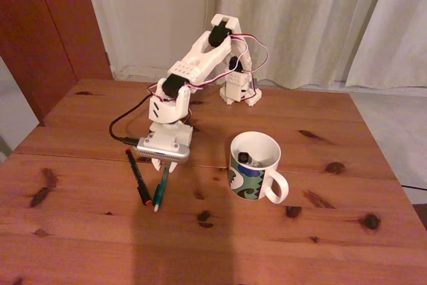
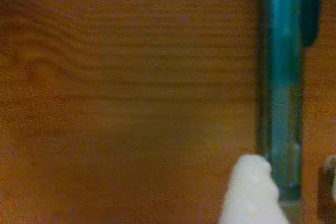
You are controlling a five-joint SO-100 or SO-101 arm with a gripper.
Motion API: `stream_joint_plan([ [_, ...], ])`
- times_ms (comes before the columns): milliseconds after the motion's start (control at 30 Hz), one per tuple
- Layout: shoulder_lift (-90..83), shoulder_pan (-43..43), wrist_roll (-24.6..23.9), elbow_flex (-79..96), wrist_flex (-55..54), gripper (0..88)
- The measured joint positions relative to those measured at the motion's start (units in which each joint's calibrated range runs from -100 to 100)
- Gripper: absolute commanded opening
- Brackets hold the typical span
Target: Clean up the desk and place the pens and markers into the cup
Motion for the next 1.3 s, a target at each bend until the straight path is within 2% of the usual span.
stream_joint_plan([
  [133,0.0,0.59,0.0,0.0,-0.41,10.1],
  [267,0.0,0.44,0.0,0.0,-0.41,0.1],
  [833,-0.17,0.51,0.05,0.25,-0.41,0.8],
  [1200,-23.05,-0.51,0.05,17.58,-0.33,0.8],
  [1300,-29.75,-2.71,-1.37,21.49,-0.33,0.8],
])
